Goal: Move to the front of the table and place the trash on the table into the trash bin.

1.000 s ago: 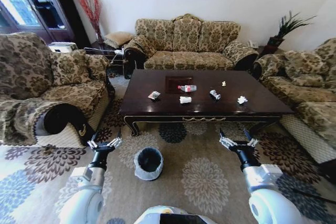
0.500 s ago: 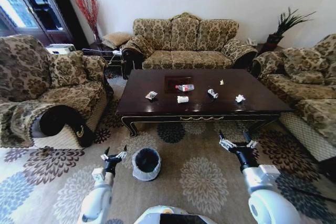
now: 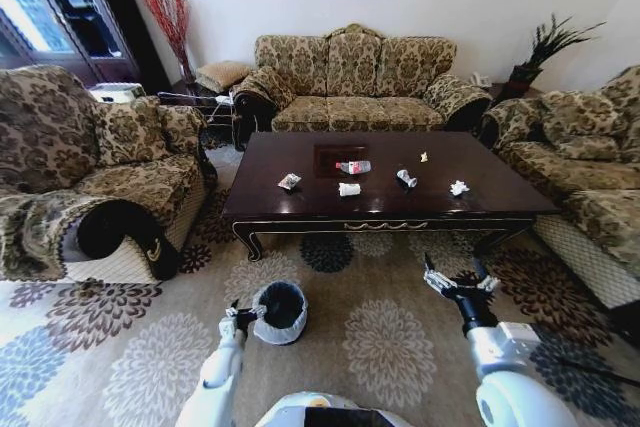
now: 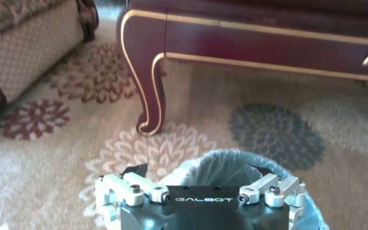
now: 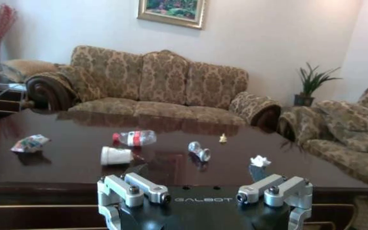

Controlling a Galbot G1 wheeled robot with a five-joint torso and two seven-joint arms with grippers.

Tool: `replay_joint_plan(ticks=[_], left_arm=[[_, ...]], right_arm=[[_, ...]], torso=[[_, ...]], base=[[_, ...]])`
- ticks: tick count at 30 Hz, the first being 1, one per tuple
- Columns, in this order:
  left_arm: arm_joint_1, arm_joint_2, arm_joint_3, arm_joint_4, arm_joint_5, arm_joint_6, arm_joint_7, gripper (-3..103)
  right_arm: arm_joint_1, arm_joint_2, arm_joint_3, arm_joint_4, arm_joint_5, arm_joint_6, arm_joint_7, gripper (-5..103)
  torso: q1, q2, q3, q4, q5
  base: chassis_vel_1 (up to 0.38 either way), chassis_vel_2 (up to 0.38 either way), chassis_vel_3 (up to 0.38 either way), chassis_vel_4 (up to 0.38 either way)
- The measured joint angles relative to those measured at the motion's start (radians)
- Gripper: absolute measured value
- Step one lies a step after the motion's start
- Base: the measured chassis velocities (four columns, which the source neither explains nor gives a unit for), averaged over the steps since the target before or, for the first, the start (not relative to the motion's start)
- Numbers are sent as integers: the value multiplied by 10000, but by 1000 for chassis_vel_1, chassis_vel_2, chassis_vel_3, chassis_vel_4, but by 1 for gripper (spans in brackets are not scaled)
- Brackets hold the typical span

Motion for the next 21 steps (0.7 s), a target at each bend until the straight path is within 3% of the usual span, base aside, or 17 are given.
replay_joint_plan(ticks=[9,14,21], left_arm=[[-1274,82,304,2154,37,125,-230,100],[-2376,-15,209,3853,193,-147,-253,100],[-2975,-17,137,4778,207,-169,-220,100]], right_arm=[[-135,135,93,214,-31,26,351,100],[-165,169,121,215,-52,51,512,100],[-171,267,137,268,-131,51,655,100]], torso=[[0,0,0,2,-3],[1,-1,0,0,-2],[0,0,-1,1,-2]], base=[[0,0,0,0],[0,0,0,0],[0,0,0,0]])
